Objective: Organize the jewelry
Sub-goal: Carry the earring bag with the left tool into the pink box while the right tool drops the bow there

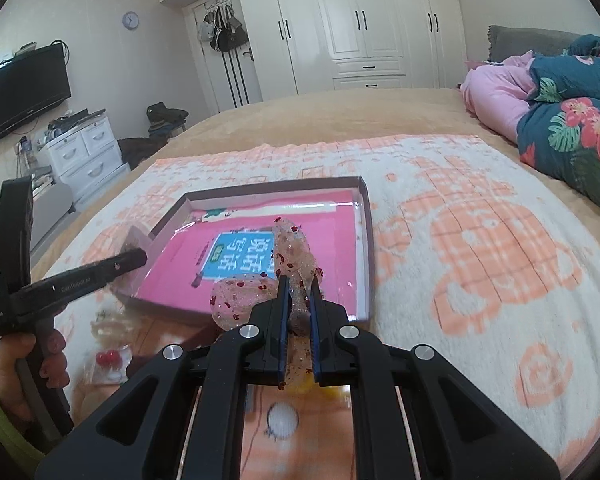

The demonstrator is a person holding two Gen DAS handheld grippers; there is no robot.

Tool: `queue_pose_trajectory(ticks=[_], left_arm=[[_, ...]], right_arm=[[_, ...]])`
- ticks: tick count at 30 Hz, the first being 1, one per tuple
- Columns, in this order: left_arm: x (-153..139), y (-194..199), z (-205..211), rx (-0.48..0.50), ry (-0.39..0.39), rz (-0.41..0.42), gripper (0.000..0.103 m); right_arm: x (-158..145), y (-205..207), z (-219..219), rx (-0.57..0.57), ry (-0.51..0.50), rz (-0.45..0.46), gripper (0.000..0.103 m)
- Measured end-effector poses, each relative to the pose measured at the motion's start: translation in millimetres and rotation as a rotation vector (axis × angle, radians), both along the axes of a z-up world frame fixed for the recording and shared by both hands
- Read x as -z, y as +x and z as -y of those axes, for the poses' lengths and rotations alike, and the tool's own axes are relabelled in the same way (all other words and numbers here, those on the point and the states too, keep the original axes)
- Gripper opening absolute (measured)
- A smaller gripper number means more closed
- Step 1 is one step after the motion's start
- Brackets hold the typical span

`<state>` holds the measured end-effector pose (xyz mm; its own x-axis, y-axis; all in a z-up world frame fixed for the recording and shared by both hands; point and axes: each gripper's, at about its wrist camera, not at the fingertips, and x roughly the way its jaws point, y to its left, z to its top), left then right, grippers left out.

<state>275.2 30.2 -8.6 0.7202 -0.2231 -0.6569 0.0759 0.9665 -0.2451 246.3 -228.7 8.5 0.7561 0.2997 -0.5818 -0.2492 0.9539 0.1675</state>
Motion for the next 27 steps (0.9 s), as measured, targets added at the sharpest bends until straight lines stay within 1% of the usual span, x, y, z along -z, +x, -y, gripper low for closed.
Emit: queue_pose_trajectory(ticks=[5, 12, 17, 21, 24, 27], left_arm=[[7.9, 14.0, -3.2, 0.003, 0.012, -0.026, 0.012], [17.8, 36.7, 0.7, 0.021, 0.051, -0.064, 0.012], [24.0, 46.3, 2.2, 0.029, 0.065, -0.077, 0.012], [32.1, 49.4, 4.8, 0.047, 0.091, -0.093, 0.012], [36.4, 51.5, 4.9, 0.051, 0.089, -0.105, 0.012], [35.7, 50.8, 7.3, 0.054, 0.098, -0.099, 0.012]], right_arm=[[-1.6, 16.5, -0.8, 0.003, 0.013, -0.013, 0.009], [-4.6, 49.4, -10.2, 0.003, -0.012, -0.008, 0.009], [4.7, 75.4, -22.1, -0.008, -0.038, -0.036, 0.009], [15.4, 89.5, -30.7, -0.019, -0.051, -0.062, 0.009], [22.3, 96.4, -35.4, -0.023, -0.061, -0.077, 0.009], [29.6, 99.2, -38.1, -0.031, -0.060, -0.095, 0.009]])
